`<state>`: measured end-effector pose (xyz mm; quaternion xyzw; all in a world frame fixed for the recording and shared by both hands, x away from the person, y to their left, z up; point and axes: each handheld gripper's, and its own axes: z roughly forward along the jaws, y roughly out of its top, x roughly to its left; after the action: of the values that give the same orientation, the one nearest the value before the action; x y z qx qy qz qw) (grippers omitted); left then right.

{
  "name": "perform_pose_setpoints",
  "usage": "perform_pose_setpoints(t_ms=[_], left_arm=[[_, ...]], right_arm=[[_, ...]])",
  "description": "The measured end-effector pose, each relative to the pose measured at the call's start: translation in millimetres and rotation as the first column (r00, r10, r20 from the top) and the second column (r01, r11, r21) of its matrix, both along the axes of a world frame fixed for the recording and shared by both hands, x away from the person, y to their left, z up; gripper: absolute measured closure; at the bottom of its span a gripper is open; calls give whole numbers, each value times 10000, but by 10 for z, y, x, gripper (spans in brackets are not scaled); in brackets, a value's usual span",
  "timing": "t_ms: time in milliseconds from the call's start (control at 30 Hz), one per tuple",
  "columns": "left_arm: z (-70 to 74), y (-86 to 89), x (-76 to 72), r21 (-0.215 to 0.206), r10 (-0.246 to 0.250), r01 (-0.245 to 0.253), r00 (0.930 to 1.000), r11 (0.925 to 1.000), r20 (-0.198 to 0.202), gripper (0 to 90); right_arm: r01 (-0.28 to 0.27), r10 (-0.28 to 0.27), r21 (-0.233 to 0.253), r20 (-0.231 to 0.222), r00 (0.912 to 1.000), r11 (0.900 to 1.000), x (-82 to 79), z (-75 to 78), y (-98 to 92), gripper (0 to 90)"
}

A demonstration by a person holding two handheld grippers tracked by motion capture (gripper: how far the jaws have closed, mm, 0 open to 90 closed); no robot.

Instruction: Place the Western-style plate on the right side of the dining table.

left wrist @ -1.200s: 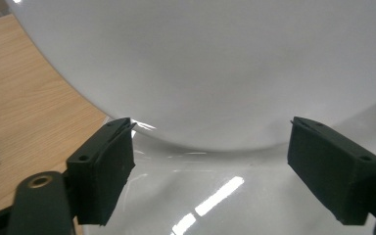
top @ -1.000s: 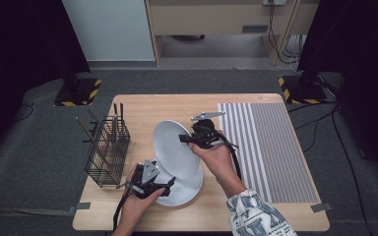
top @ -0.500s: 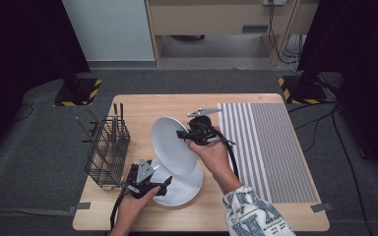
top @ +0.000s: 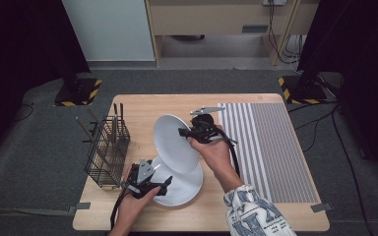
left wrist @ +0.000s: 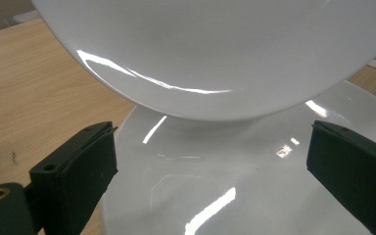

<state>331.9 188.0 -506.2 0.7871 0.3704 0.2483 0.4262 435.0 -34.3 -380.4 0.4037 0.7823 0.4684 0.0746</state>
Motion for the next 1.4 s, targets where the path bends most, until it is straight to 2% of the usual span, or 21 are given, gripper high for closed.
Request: perform_pose_setpoints(t_ms=[533, 1167, 1400], left_arm=[[7, 11, 2, 10, 118, -118, 9999, 9999, 28, 38], [0, 32, 19, -206, 86, -89, 9999, 9997, -125, 35], [-1, 71, 31, -474, 149, -161, 9996, 9987, -254, 36]], right_arm=[[102, -99, 243, -133, 9999, 9997, 55, -17, 7, 829], [269, -261, 386, -223, 9994, 9989, 122, 113, 13, 829], [311, -302, 308, -291, 9991, 9990, 160, 154, 41, 830]])
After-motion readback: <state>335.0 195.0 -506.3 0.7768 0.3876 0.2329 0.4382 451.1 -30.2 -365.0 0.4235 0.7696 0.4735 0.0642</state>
